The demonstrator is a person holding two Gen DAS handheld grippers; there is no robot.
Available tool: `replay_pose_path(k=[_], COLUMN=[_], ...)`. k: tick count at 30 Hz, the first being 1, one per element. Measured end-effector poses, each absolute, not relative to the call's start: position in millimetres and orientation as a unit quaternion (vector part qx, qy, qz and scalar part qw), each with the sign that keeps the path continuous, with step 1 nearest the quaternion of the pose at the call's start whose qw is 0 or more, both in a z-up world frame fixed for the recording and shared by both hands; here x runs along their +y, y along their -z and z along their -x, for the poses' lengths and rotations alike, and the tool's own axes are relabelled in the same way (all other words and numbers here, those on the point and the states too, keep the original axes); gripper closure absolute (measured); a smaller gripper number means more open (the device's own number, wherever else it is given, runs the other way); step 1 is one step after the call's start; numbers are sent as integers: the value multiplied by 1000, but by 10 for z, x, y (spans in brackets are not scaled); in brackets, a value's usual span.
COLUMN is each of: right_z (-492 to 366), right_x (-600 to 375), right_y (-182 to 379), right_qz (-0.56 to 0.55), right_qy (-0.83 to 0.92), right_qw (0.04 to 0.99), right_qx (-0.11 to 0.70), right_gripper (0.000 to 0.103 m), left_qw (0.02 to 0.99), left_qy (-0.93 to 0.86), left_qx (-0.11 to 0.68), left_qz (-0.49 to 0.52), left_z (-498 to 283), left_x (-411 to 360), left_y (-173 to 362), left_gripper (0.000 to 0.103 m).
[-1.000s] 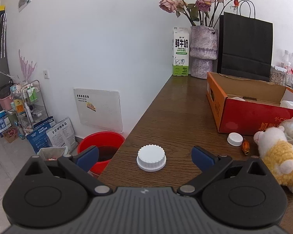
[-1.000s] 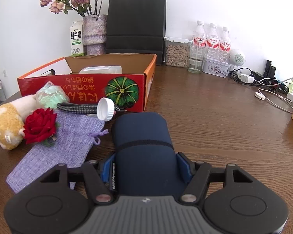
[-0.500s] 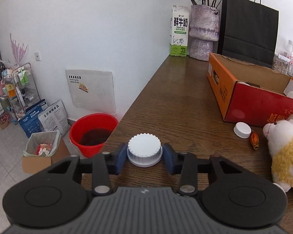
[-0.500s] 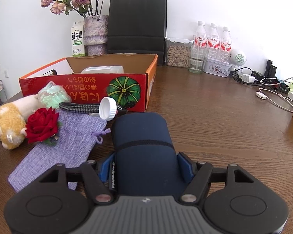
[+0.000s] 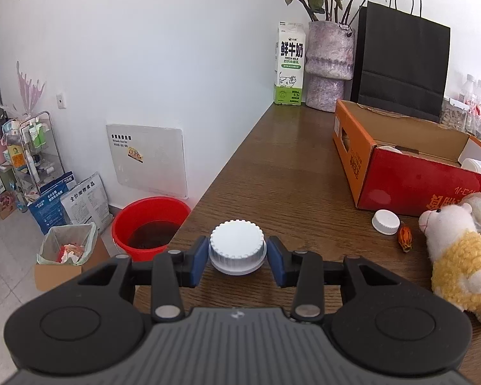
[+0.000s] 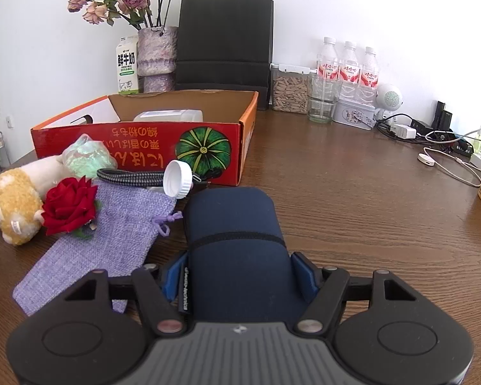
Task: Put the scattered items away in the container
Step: 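Grasp the white bottle cap with the left gripper while the right gripper holds the case, then lower the glasses case and bottle cap into the box and open both grippers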
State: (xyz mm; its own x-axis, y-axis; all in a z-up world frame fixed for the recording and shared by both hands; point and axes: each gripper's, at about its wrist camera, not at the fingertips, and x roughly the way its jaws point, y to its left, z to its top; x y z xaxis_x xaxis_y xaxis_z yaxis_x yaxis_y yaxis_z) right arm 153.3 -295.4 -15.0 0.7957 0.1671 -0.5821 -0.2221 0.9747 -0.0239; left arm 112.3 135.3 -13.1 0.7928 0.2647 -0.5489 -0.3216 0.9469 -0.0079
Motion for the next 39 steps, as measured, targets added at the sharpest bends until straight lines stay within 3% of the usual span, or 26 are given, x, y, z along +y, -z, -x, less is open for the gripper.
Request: replay_pose_path(k=[11, 24, 39], right_z=[-1441, -1565, -2811], right_x=[-3049, -2960, -2314], right_y=[92, -440, -934], right_qz=[29, 28, 0], right_qy=[-84, -101, -129], right_qw=[953, 972, 977], right_qx=[289, 210, 168], right_gripper=[41, 41, 41], left_qw=[956, 978, 990], left_qy=[-139, -81, -13], left_qx=[253, 187, 133], left_qz=[47, 39, 37], left_z=[-1029, -1199, -2243], left_x=[1225, 844, 154], left_y=[-54, -485, -956], left_gripper=[62, 62, 62])
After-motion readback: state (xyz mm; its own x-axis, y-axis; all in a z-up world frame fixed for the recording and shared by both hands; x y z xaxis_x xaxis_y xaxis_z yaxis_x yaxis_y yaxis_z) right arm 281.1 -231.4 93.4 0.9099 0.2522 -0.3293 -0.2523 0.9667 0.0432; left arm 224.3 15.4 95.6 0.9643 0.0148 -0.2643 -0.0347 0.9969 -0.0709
